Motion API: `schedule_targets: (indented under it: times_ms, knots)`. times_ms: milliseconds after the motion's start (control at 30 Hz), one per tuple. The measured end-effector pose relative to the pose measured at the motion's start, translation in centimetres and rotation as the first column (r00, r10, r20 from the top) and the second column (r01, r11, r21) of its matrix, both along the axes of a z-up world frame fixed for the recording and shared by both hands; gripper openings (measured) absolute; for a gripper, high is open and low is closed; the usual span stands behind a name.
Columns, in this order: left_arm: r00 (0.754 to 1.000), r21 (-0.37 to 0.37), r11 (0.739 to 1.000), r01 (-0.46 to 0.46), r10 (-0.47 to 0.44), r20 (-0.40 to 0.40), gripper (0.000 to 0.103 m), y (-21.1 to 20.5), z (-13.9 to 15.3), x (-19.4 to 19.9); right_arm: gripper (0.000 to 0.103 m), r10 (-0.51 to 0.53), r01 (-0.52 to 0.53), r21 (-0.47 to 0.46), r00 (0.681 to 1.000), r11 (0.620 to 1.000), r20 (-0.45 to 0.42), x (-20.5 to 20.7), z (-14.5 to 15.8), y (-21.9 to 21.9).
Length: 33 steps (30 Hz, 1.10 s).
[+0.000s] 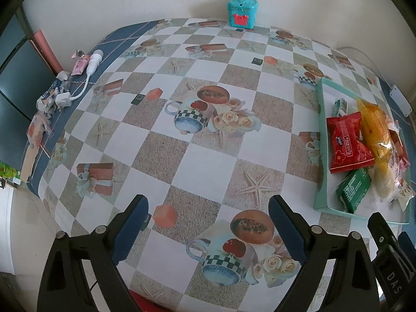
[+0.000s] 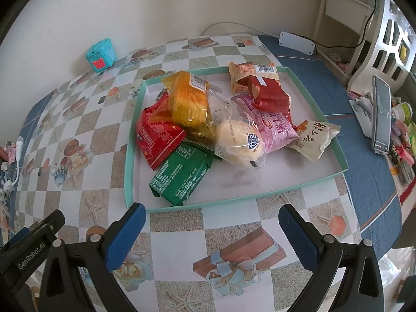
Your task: Organize snacks
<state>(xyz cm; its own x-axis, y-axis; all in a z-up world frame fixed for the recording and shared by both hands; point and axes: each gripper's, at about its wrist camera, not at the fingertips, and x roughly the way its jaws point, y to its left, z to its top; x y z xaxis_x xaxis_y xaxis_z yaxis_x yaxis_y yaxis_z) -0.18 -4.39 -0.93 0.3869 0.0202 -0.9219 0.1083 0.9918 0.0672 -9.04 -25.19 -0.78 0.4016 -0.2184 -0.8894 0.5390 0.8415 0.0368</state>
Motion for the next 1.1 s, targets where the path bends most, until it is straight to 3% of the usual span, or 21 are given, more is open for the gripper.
schedule_targets:
  times_ms: [1100]
  knots:
    - [1.000, -0.001, 1.000, -0.009, 0.009, 0.007, 0.094, 0.09, 0.05, 0.02, 0.103, 0.002, -0.002, -0.001, 1.000, 1.000, -0.004, 0.00, -0.17, 0.13]
